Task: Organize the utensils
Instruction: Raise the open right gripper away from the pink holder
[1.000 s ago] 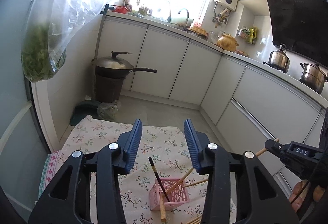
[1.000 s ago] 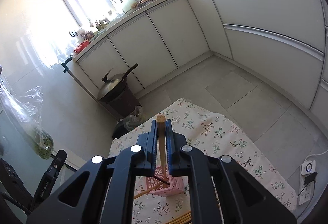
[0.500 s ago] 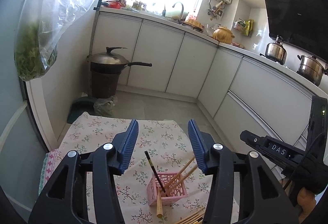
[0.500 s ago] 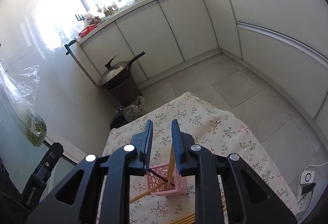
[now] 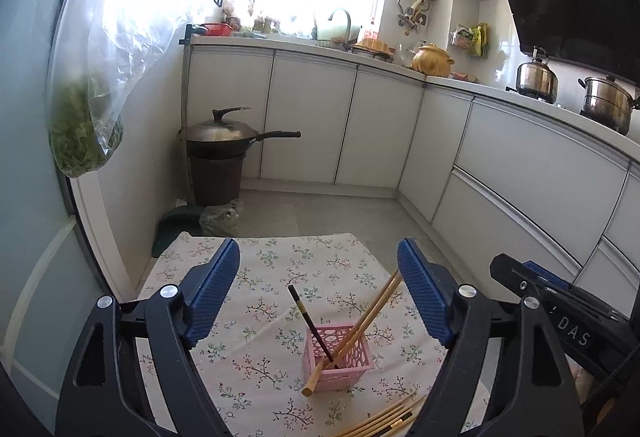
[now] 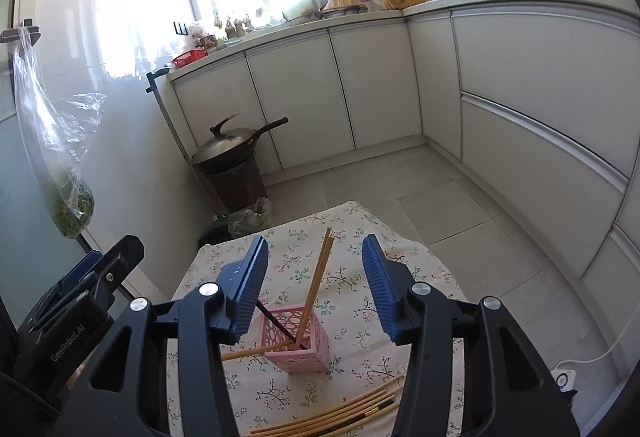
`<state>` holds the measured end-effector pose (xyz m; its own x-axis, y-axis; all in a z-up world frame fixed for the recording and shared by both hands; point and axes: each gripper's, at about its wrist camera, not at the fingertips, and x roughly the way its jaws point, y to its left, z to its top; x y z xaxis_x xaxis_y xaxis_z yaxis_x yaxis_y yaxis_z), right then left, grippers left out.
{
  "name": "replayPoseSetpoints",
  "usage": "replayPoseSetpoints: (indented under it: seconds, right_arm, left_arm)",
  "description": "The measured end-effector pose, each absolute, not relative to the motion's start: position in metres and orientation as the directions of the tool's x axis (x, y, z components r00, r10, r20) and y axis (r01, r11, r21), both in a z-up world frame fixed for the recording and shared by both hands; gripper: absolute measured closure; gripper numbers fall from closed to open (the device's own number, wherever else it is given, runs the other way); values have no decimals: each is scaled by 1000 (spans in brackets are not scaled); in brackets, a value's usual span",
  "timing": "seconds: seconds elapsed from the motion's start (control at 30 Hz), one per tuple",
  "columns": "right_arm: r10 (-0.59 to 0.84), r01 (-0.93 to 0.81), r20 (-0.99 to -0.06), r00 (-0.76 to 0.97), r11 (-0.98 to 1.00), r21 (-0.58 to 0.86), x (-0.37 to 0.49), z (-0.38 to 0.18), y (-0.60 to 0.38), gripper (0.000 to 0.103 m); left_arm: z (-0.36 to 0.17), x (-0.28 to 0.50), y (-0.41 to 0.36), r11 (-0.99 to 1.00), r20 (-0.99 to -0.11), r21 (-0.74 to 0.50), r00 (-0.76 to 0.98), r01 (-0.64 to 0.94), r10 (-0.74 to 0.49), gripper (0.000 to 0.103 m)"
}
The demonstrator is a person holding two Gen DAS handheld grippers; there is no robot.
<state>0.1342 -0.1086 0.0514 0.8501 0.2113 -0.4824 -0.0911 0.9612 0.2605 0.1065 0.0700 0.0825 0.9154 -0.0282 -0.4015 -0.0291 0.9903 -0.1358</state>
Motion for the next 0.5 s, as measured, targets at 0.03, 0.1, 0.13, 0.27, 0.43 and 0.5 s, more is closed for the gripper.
replayPoseSetpoints:
  seconds: [0.03,0.1,0.13,0.27,0.43,0.5]
  right_arm:
    - [209,-91,-484,850,962,256,131,51,-110,51]
    - [203,-89,-487,849,965,245,125,49,-112,50]
    - [200,-88,-488,849,966,242,122,48,-113,50]
    - [189,-82,-485,854,969,234,112,45,-117,40]
    - [174,-49,-489,855,965,259,100,37,-129,29]
    - [178,-34,-494,851,958,286,95,33,-137,25]
  left_arm:
    - [82,104,69,991,-401,-132,916,-31,-25,23]
    - [81,98,68,992,-400,-124,916,-33,-20,21]
    - [80,95,67,992,-400,-119,916,-33,-17,19]
    - [80,84,64,995,-393,-93,919,-35,-5,12]
    - [75,70,64,997,-394,-73,919,-40,8,7]
    - [72,67,64,997,-407,-72,913,-41,8,7]
